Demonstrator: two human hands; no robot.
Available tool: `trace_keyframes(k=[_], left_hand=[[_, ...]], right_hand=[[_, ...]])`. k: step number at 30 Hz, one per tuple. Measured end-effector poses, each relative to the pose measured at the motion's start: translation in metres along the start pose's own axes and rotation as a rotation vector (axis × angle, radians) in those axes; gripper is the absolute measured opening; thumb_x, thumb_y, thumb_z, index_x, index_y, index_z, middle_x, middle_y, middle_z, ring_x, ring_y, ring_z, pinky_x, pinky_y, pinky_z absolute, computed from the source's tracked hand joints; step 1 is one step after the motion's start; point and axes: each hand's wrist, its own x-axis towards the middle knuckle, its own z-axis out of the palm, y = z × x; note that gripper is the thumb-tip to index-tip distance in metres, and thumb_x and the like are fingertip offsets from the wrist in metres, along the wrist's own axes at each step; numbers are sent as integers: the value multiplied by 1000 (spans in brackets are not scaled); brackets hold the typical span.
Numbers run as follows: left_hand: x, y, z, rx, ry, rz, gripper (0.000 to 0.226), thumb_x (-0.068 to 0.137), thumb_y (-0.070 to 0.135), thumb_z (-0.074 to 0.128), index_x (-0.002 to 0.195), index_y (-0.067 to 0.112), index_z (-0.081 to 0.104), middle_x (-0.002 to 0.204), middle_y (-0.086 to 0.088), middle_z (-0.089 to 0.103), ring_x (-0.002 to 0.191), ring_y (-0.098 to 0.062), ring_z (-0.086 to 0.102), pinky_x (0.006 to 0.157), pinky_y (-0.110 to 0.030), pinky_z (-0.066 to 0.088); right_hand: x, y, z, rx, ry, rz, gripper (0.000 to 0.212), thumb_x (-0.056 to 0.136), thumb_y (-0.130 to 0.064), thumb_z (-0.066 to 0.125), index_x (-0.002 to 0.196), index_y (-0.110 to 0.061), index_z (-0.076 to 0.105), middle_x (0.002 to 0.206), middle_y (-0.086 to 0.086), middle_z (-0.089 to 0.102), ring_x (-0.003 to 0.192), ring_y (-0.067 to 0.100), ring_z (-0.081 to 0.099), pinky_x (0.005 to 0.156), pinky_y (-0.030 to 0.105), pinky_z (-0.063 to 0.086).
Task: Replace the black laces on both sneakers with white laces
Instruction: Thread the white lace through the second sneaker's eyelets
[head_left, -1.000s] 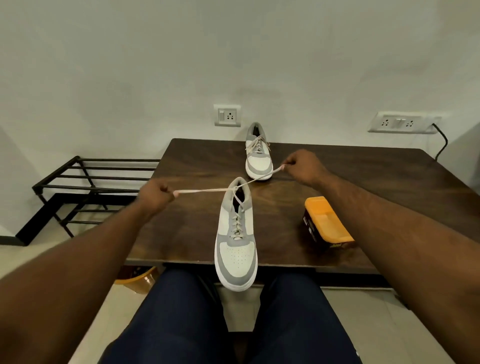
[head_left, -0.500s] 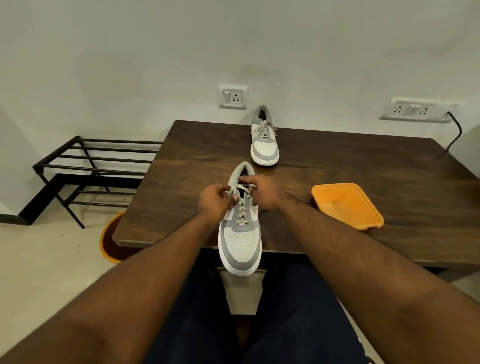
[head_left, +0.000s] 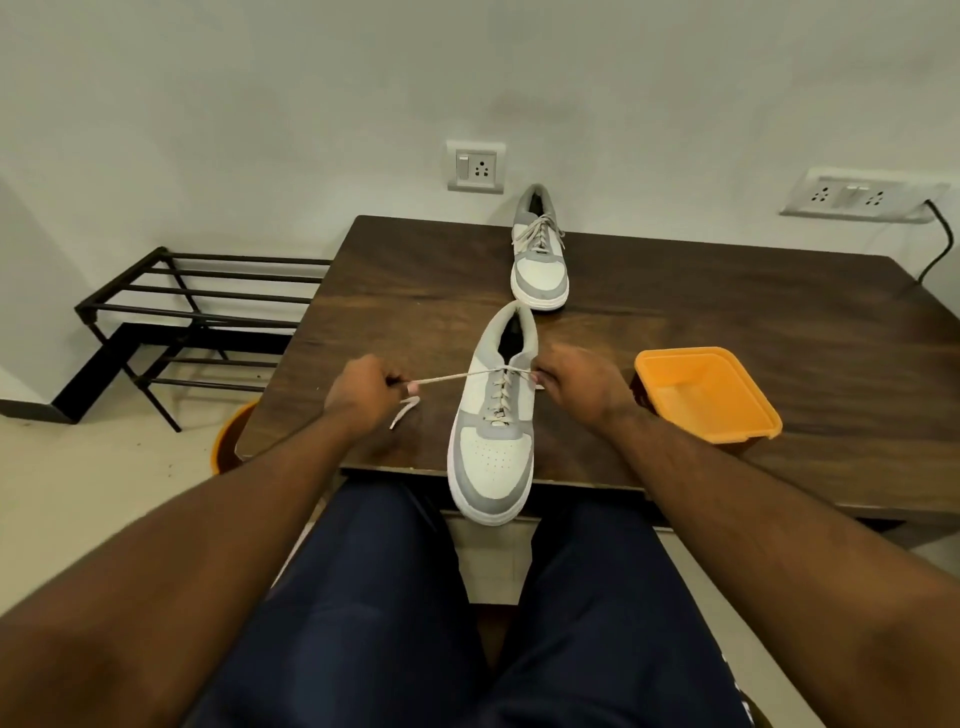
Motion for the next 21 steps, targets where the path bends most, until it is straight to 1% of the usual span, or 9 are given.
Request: trace_keyframes(k=[3,6,8,9,11,13,15,18,21], left_hand=[[-8,9,6,73,-35,-28,34,85,37,72,116,23,69,114,-6,69,105,-28,64,89,-37,53],[-13,40,21,-149,-31,102,56,86,30,74,137,20,55,136,-3,58,125,-23,54,100,-30,42],[-13,56,33,-296,-57,124,50,86,25,74,133,17,59,130,-3,62,121,-18,57,98,-25,42],[-10,60,39,-337,-48,127,43,85,24,75,126,15,64,121,-3,67,112,-18,62,95,-26,46],[-10,63,50,-383,-13,125,21,85,20,75,105,12,73,94,-3,72,84,-15,67,79,-28,53],[-11,61,54,-344,3,161,6,87,17,72,86,12,74,78,-3,71,69,-15,64,67,-27,51],[-10,55,55,-192,-20,241,12,91,17,65,83,11,70,79,-5,69,71,-19,62,67,-31,50],[-7,56,43,103,-121,375,14,95,14,50,88,6,57,90,-10,63,83,-29,58,73,-42,48],[-7,64,28,280,-265,361,17,100,21,42,103,7,50,96,-12,61,87,-33,58,75,-42,48]], right_hand=[[2,-10,17,123,28,74,17,96,-23,53,99,-14,68,102,4,64,94,22,59,73,32,45],[6,-17,26,274,90,139,15,92,-23,61,104,-16,66,104,2,65,94,19,58,75,31,47],[7,-17,29,316,118,168,11,91,-21,62,100,-16,67,101,2,66,92,17,55,75,32,46],[8,-18,30,314,124,174,9,92,-20,60,96,-15,67,98,2,66,90,16,53,73,31,43],[9,-20,31,312,137,181,9,93,-15,56,88,-12,63,95,5,63,87,20,54,70,31,40],[8,-22,31,327,105,184,10,95,-12,50,88,-12,57,98,8,59,85,25,55,70,35,43],[6,-21,34,291,19,153,9,95,-11,48,97,-13,57,108,7,54,87,26,57,74,38,47],[7,-24,34,120,-97,101,20,93,-12,52,113,-15,54,118,6,50,96,28,59,81,43,52],[10,-30,26,3,-186,150,25,96,-29,46,113,-16,57,118,4,49,99,26,58,83,44,52]])
